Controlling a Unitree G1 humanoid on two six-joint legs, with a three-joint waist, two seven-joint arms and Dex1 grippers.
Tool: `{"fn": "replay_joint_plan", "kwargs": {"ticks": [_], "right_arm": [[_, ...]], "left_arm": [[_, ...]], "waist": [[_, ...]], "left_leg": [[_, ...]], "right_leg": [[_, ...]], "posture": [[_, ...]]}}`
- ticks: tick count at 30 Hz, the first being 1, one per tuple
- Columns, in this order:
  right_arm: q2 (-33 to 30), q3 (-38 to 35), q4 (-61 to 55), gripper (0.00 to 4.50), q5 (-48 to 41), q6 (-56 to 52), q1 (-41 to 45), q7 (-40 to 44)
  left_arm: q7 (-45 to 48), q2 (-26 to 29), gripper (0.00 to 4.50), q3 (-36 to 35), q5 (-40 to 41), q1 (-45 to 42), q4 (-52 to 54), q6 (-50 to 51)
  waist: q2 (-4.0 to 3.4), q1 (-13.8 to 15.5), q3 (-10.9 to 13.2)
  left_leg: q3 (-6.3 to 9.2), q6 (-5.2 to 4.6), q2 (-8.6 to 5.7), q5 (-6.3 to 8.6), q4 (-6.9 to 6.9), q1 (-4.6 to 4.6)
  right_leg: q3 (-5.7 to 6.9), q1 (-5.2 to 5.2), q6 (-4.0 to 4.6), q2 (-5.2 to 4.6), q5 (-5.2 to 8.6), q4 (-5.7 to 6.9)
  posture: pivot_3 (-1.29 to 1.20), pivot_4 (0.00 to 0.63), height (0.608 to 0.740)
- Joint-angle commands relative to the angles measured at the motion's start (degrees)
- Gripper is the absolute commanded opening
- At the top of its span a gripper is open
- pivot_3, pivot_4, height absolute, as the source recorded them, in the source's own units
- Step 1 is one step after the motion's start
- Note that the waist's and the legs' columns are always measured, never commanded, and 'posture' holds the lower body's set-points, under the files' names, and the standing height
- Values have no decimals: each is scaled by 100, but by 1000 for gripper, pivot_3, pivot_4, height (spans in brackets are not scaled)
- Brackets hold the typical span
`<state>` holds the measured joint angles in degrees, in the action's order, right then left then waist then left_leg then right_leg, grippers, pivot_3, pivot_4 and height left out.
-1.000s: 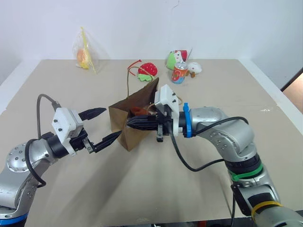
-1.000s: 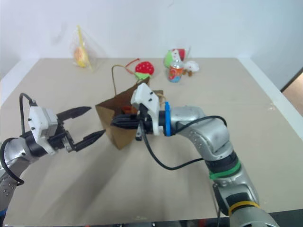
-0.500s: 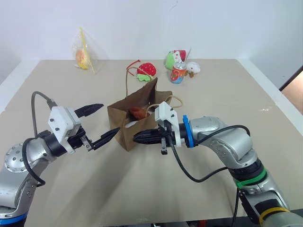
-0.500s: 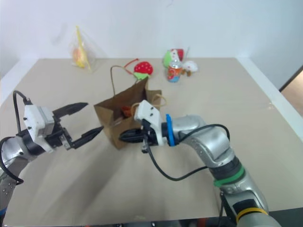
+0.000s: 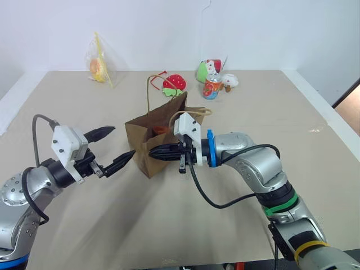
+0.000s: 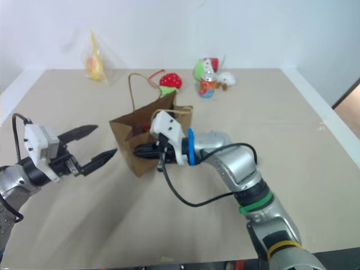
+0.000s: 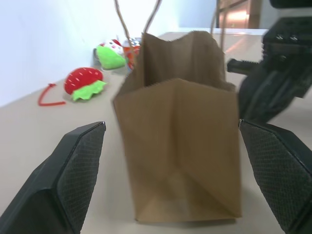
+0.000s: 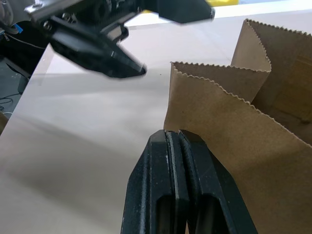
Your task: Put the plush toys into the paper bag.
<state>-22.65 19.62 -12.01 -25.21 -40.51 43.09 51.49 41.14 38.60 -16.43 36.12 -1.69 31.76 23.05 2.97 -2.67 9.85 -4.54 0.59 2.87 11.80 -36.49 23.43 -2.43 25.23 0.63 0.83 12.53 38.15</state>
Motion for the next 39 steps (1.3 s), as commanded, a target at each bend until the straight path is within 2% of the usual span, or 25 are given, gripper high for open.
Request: {"fn": "replay_joint_plan", "kwargs": {"ticks": [1, 12, 22, 27, 34, 39], "right_arm": [[52, -35, -29, 309, 79, 164, 152, 84], [-25, -24, -40, 309, 275, 164, 115, 184], [-114, -19, -72, 309, 376, 185, 82, 253], [-54, -35, -38, 309, 388, 206, 135, 227], [-48, -48, -59, 309, 407, 219, 140, 262], [-43, -38, 9, 309, 450, 271, 188, 284]], "left_arm": [[-41, -65, 4500, 85, 47, -201, -75, 8], [-28, -177, 4500, 180, -86, -876, -820, -117], [432, -116, 4500, 432, 396, -1167, -887, 322], [658, 19, 4500, 554, 601, -1084, -514, 534], [837, 279, 4500, 281, 722, -816, -287, 636], [722, 153, 4500, 523, 311, -751, -450, 332]], "waist": [[0, 1, 0], [0, 0, 0], [0, 2, 0], [0, 0, 0], [0, -2, 0], [0, 0, 0]], "left_leg": [[0, 0, 0, 0, 0, 0], [-1, 0, 1, 0, 1, 1], [0, 0, -1, 0, 1, 1], [-1, 0, -1, 0, 1, 1], [0, 0, -1, 0, 2, 0], [1, 1, 0, 0, 4, 1]], "right_leg": [[0, 0, 0, 0, 0, 0], [-1, 1, 0, 2, 0, 0], [0, 0, -1, 1, 0, 0], [-2, 0, 0, 0, 0, 0], [-1, 1, 1, 1, 1, 0], [0, 2, 4, 0, 3, 0]], "posture": [[0, 150, 740], [0, 150, 740], [0, 150, 740], [0, 150, 740], [0, 150, 740], [0, 150, 740]]}}
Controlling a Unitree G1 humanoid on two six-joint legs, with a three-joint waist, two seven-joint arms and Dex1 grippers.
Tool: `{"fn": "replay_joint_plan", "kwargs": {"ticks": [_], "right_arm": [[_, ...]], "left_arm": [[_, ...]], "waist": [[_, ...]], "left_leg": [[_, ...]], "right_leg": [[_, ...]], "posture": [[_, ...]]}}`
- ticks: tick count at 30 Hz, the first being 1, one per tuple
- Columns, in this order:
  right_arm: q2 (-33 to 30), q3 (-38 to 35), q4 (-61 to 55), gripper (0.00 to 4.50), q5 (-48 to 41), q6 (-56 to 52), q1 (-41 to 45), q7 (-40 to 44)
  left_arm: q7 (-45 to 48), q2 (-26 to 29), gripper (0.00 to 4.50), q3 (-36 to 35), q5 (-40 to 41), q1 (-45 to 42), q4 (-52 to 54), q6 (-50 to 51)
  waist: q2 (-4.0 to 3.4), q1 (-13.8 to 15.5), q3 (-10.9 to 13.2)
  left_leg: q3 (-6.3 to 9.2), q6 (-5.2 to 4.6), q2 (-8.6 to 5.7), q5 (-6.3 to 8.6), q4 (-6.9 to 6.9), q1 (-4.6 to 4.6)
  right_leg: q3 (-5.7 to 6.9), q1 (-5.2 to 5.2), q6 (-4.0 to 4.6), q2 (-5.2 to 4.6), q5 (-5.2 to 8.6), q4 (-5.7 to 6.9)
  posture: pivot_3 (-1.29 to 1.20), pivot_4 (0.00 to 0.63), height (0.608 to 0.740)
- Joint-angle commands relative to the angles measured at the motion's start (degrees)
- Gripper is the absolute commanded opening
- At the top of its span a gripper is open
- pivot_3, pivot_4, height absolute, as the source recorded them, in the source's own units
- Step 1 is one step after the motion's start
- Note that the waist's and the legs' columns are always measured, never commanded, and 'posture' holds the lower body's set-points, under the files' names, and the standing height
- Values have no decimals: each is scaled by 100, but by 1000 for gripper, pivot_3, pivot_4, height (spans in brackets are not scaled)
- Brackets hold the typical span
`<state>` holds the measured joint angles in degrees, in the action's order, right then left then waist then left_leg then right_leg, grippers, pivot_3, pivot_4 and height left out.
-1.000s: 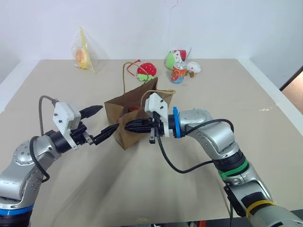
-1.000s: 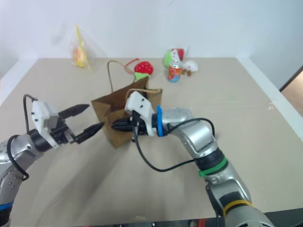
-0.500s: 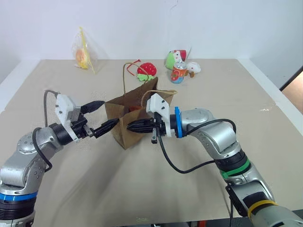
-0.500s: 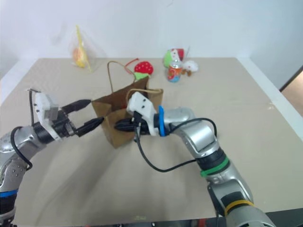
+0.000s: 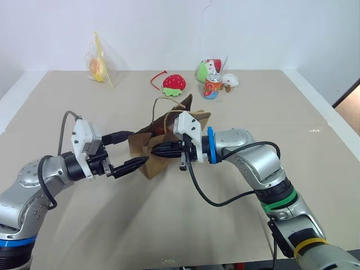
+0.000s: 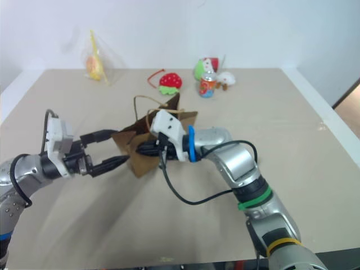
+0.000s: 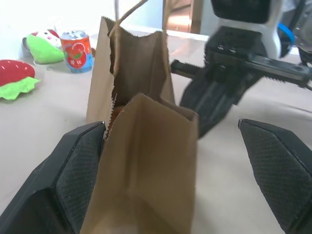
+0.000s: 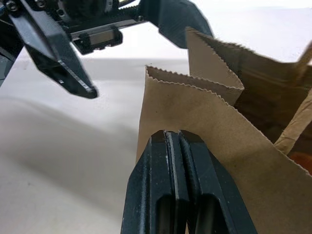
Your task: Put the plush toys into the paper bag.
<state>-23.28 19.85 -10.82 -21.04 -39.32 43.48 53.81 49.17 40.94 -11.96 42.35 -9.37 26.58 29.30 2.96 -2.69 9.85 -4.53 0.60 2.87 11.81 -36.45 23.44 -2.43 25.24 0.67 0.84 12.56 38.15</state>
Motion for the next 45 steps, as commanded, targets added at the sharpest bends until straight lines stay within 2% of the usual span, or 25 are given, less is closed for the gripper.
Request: {"fn": "replay_joint_plan", "kwargs": {"ticks": [1, 7, 18, 22, 23, 25, 27, 28, 29, 31, 33, 36, 37, 39, 40, 41, 43, 45], "right_arm": [[19, -59, -108, 309, 38, 157, 157, 55], [6, -56, -103, 309, 81, 181, 163, 72], [-26, -65, -140, 309, 161, 170, 139, 91], [-20, -56, -125, 282, 195, 185, 143, 99], [-19, -54, -125, 282, 201, 187, 142, 102], [-14, -57, -126, 282, 212, 189, 140, 111], [-14, -64, -128, 282, 223, 191, 137, 116], [-20, -72, -138, 282, 222, 190, 132, 118], [-28, -88, -154, 282, 218, 186, 126, 116], [-59, -256, -280, 282, 104, 112, 62, 77], [-142, -509, -462, 282, -138, -74, -8, 95], [-530, -986, -840, 890, -690, -398, -160, 420], [-719, -1145, -967, 1219, -879, -502, -224, 552], [-1100, -1618, -1139, 2211, -1397, -861, -286, 766], [-1293, -1919, -1160, 2397, -1682, -1066, -279, 865], [-1445, -2153, -1152, 2975, -1905, -1224, -260, 946], [-1667, -2467, -1058, 3410, -2200, -1380, -205, 1064], [-1841, -2592, -940, 4410, -2308, -1383, -165, 1148]], "left_arm": [[-138, -151, 4500, 180, -471, -6, -11, -410], [-381, -467, 4500, 439, -844, -210, -303, -628], [-649, -807, 4500, 425, -841, -382, -432, -601], [-818, -938, 3650, 387, -769, -510, -545, -503], [-834, -961, 2962, 372, -751, -530, -553, -471], [-845, -970, 2249, 375, -756, -568, -573, -447], [-861, -974, 1190, 389, -775, -608, -604, -425], [-852, -964, 1098, 409, -796, -623, -618, -418], [-827, -946, 491, 434, -823, -632, -635, -434], [-702, -868, 85, 500, -918, -618, -660, -533], [-590, -810, 85, 530, -991, -601, -684, -612], [-362, -680, 0, 535, -1085, -595, -770, -759], [-280, -640, 0, 530, -1119, -599, -808, -820], [-124, -560, 0, 499, -1155, -660, -925, -921], [-44, -515, 0, 474, -1152, -717, -1006, -946], [35, -476, 0, 460, -1152, -771, -1077, -980], [173, -425, 0, 448, -1128, -866, -1187, -1034], [308, -392, 0, 464, -1140, -945, -1282, -1127]], "waist": [[0, 3, 0], [0, 5, 0], [0, 8, 0], [0, 8, 0], [0, 9, 0], [0, 9, 0], [0, 7, 0], [0, 7, 0], [0, 7, 0], [0, 7, 0], [0, 7, 0], [0, 13, 0], [0, 15, 0], [0, 17, 0], [0, 17, 0], [0, 15, 0], [0, 17, 0], [0, 17, 0]], "left_leg": [[0, 0, -1, 0, 0, 0], [-1, 0, -3, 0, 0, -1], [-1, 0, -3, 0, 0, 1], [0, 0, -3, 0, 0, 0], [0, 0, -3, 0, 0, 0], [1, 0, -3, 0, 0, 1], [0, 0, -3, 0, 0, 1], [1, 0, -3, 0, 0, 1], [1, 0, -3, 0, 0, 1], [1, 0, -3, 0, 0, 1], [1, 0, -3, 0, 0, 1], [1, 0, -4, 0, 0, 1], [2, 0, -5, 0, 0, 4], [3, 0, -10, 0, 0, 5], [3, -1, -11, 1, 0, 5], [1, -1, -12, 1, 0, 4], [1, -1, -13, 1, 0, 3], [2, -2, -12, 1, -1, 3]], "right_leg": [[0, 0, 0, -1, 0, 0], [-2, -1, -1, -2, -1, 0], [-2, -1, -2, -2, -2, 0], [-2, -1, -2, -1, -2, 0], [-2, -1, -2, 0, -2, 0], [-1, -1, -2, -1, -2, 0], [-2, -1, -3, -1, -2, 0], [-2, -1, -2, 0, -2, 0], [-1, -1, -2, 0, -1, 0], [-1, -1, -2, 0, -2, 0], [-1, -1, -3, -1, -2, 0], [-1, -1, -2, -2, -2, 0], [0, 0, -2, -3, -1, 0], [1, -1, -5, -8, 1, -1], [1, -1, -5, -9, 1, -1], [-1, -2, -7, -11, 2, -1], [-2, -1, -7, -11, 1, -1], [0, -2, -7, -10, 1, -1]], "posture": [[0, 150, 740], [0, 150, 740], [0, 150, 740], [0, 150, 740], [0, 150, 740], [0, 150, 740], [0, 150, 740], [0, 150, 740], [0, 150, 740], [0, 150, 740], [0, 150, 740], [0, 150, 740], [0, 150, 740], [0, 150, 740], [0, 150, 740], [0, 150, 740], [0, 150, 740], [0, 150, 740]]}}
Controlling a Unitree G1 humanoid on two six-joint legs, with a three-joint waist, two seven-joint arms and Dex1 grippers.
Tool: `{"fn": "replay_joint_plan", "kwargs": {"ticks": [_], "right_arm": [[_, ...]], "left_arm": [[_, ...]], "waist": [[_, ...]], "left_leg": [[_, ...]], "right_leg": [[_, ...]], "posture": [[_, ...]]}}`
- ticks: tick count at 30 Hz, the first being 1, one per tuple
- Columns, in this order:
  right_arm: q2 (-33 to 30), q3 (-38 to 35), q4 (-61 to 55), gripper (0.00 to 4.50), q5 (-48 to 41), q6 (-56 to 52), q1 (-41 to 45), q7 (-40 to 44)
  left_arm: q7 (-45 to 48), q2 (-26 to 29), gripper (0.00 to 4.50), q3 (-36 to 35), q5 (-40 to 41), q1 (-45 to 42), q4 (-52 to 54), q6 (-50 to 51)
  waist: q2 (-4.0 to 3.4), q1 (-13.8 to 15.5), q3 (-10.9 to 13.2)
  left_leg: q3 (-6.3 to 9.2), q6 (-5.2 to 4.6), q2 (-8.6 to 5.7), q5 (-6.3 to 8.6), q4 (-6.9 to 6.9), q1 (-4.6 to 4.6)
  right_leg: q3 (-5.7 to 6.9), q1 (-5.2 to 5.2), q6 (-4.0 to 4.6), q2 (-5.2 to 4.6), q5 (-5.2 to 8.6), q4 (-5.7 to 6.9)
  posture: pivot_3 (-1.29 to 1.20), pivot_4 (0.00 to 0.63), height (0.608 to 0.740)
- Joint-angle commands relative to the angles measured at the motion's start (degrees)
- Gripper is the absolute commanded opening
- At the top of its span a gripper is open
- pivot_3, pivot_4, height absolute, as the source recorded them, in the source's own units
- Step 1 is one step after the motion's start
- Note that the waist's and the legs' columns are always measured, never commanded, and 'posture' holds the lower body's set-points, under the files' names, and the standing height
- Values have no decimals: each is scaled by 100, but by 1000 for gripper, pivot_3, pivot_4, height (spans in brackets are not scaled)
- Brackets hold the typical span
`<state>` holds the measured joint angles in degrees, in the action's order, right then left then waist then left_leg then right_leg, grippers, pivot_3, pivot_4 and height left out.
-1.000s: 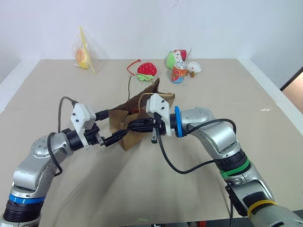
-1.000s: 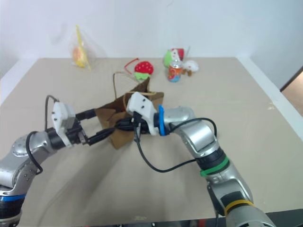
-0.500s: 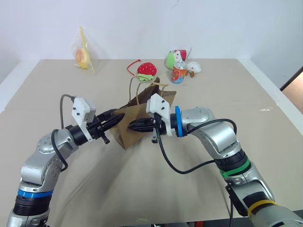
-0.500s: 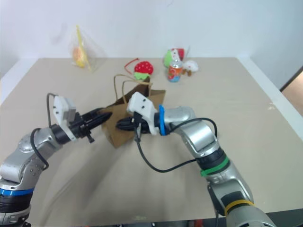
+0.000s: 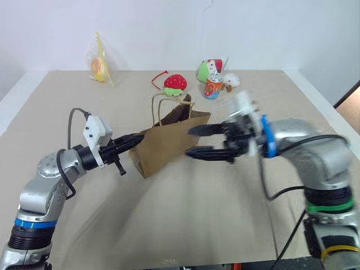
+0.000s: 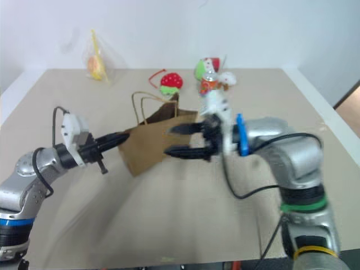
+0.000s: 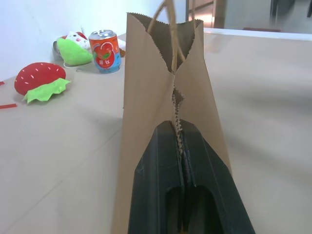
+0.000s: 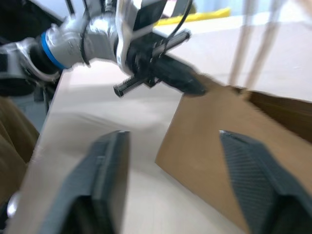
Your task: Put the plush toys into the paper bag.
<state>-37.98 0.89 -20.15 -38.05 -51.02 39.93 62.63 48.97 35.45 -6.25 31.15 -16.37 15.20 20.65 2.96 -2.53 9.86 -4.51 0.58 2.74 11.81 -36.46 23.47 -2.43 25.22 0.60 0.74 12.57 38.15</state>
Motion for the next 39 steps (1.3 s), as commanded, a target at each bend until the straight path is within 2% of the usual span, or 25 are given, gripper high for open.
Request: {"fn": "replay_joint_plan", "kwargs": {"ticks": [1, 6, 9, 16, 20, 26, 32, 39], "right_arm": [[-455, -723, 36, 4410, -623, -177, 198, 327], [-565, -832, 221, 4479, -703, -27, 303, 409], [-600, -786, 370, 4479, -450, 453, 273, 502], [-1411, -714, 1004, 4479, 129, 1214, 249, 1151], [-1842, -810, 1115, 4479, 116, 1272, 79, 1462], [-2284, -989, 1451, 4479, -145, 983, 391, 1630], [-2375, -1083, 1319, 4479, -318, 775, 451, 1569], [-2297, -1039, 1208, 4479, -286, 848, 336, 1497]], "left_arm": [[389, 166, 0, -100, -13, -278, -189, -290], [641, 209, 0, -86, 9, -372, -317, -390], [797, 231, 0, -105, 101, -410, -290, -373], [1015, 230, 0, -126, 313, -278, 231, -349], [1252, 353, 0, -162, 420, -353, 388, -340], [1718, 602, 0, -84, 904, -123, 955, -85], [2079, 765, 0, -85, 1030, 94, 1019, -31], [2740, 817, 0, 339, 316, 170, 327, -753]], "waist": [[0, -5, 0], [-1, -15, 0], [-1, -14, 0], [-1, -2, 1], [-2, -3, 1], [-7, -10, 4], [-8, -6, 5], [-9, -6, 5]], "left_leg": [[1, 0, 0, 0, 0, 0], [5, -1, 9, 1, 3, -5], [1, -1, 9, 1, 4, -3], [-2, -5, -8, 3, 3, 6], [3, -7, -3, 5, 3, 7], [-2, -7, -1, 4, 3, -1], [2, -7, 0, 5, 3, -2], [-1, -7, -3, 5, 3, -4]], "right_leg": [[1, 0, 0, 0, 0, 0], [1, 0, 4, 15, 2, 0], [-3, 1, 5, 14, 2, 0], [-3, 1, -6, -4, 5, -5], [0, 2, -4, -1, 8, -6], [-3, 1, -3, 2, 7, -3], [1, 0, -2, 2, 8, -3], [-2, 0, -2, 2, 8, -3]], "posture": [[0, 150, 740], [0, 150, 740], [0, 150, 740], [0, 150, 740], [0, 150, 740], [0, 150, 740], [0, 150, 740], [0, 150, 740]]}}
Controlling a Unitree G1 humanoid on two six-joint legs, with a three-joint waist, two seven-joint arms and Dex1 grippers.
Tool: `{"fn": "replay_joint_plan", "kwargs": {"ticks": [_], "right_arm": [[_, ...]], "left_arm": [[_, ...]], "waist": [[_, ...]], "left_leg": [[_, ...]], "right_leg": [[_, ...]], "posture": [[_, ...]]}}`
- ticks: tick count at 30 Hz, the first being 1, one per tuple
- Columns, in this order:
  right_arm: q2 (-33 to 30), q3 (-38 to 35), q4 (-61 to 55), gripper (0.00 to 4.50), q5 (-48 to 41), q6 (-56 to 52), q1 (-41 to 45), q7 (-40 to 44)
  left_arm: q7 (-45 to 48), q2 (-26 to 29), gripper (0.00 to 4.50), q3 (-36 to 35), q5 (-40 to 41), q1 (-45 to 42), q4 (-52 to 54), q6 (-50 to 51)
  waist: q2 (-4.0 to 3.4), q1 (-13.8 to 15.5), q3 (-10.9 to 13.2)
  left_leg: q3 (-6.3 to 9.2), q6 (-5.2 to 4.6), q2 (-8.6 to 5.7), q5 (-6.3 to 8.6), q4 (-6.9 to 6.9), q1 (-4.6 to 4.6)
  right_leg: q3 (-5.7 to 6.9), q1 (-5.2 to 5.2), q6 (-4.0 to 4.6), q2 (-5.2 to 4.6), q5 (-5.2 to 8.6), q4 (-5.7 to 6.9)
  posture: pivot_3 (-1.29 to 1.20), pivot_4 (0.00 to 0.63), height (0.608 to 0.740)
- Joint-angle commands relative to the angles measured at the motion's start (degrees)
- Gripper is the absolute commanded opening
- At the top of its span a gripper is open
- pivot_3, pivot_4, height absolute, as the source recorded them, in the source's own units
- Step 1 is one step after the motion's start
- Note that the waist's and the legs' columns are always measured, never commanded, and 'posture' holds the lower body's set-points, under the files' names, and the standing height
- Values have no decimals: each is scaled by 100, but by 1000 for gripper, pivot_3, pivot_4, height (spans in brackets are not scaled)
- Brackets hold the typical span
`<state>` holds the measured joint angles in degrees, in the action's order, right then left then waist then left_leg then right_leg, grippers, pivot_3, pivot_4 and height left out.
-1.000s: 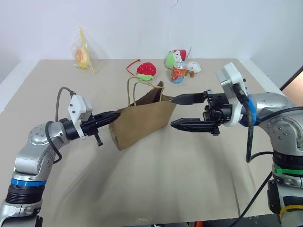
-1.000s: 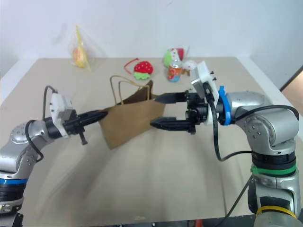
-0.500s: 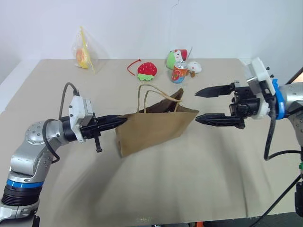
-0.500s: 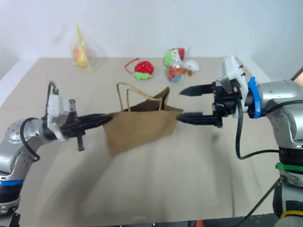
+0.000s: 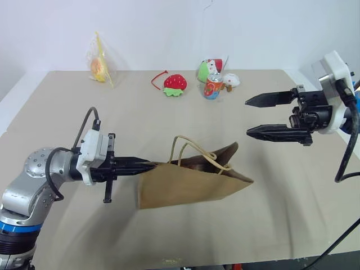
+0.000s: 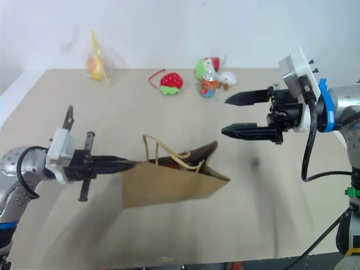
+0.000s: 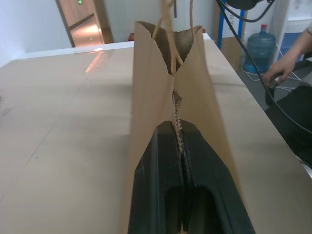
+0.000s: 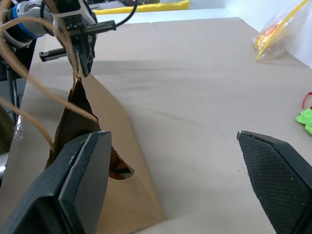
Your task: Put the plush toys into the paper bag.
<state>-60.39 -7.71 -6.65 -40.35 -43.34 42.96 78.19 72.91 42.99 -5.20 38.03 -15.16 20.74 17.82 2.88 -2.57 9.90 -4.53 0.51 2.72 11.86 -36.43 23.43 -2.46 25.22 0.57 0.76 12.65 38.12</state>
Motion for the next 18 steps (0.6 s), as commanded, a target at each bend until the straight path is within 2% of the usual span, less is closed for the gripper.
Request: {"fn": "replay_joint_plan", "kwargs": {"ticks": [1, 3, 6, 7, 8, 11, 12, 13, 14, 15, 17, 18], "right_arm": [[-26, -155, -138, 4479, -38, 106, 52, -77], [-1, -135, -144, 4479, -53, 112, 74, -95], [32, -133, -206, 4500, -149, 45, 64, -115], [36, -134, -221, 4500, -155, 44, 45, -109], [37, -140, -228, 4500, -156, 52, 22, -102], [43, -146, -152, 4500, -122, 103, -9, -100], [42, -144, -114, 4500, -104, 123, -17, -91], [45, -134, -67, 4500, -77, 158, -28, -69], [48, -122, -23, 4500, -54, 187, -30, -50], [64, -104, 37, 4500, -30, 219, -17, -36], [105, -63, 153, 4500, 22, 295, 17, -16], [124, -39, 204, 4500, 49, 336, 27, -6]], "left_arm": [[403, 64, 0, 328, -479, 33, -302, -551], [454, 56, 0, 422, -590, -10, -404, -639], [476, 55, 800, 402, -636, -78, -561, -724], [458, 66, 1415, 370, -597, -101, -568, -676], [325, 59, 1545, 265, -409, -158, -532, -436], [-130, 216, 2408, -160, 303, -401, -238, 428], [-238, 297, 3059, -286, 470, -438, -94, 623], [-356, 398, 3059, -436, 662, -421, 107, 823], [-458, 471, 3484, -551, 815, -399, 282, 974], [-589, 536, 3664, -671, 990, -382, 466, 1142], [-865, 610, 4369, -859, 1262, -386, 737, 1388], [-1033, 631, 4369, -943, 1388, -411, 826, 1506]], "waist": [[0, -1, 0], [-1, 2, 0], [-2, 3, 0], [-2, 3, 0], [-2, 3, 0], [-1, 4, 0], [-1, 2, 0], [-1, -3, 0], [-1, -5, 0], [-1, -8, 0], [-2, -10, 0], [-2, -8, 0]], "left_leg": [[-2, 0, 1, 0, 0, 1], [0, 0, -1, 0, 0, 2], [-1, 0, -2, 0, 0, 1], [-2, 0, -1, 0, -1, 1], [-2, 0, 0, 0, -1, 1], [2, 0, 2, 0, -1, 2], [2, 0, 3, 0, -1, 3], [1, 0, 3, 0, -1, 2], [0, 0, 3, 0, -1, 2], [0, 0, 3, 0, -1, 2], [-1, 1, 4, 1, 0, 2], [0, 1, 4, 1, 0, 3]], "right_leg": [[-2, 1, 0, -1, 0, 0], [0, 1, 0, -3, 0, -1], [-1, 0, 0, -4, 0, -1], [-2, 0, -1, -4, -1, 0], [-1, 0, -1, -3, -1, 0], [2, 0, -1, -2, -1, 0], [2, 1, -1, -1, -1, 0], [2, 1, -1, -1, -1, 0], [0, 1, -1, 0, -1, 0], [0, 1, -1, 0, 0, 0], [-2, 2, -1, 0, 1, 0], [0, 2, -1, -1, 2, 0]], "posture": [[0, 150, 740], [0, 150, 740], [0, 150, 740], [0, 150, 740], [0, 150, 740], [0, 150, 740], [0, 150, 740], [0, 150, 740], [0, 150, 740], [0, 150, 740], [0, 150, 740], [0, 150, 740]]}}
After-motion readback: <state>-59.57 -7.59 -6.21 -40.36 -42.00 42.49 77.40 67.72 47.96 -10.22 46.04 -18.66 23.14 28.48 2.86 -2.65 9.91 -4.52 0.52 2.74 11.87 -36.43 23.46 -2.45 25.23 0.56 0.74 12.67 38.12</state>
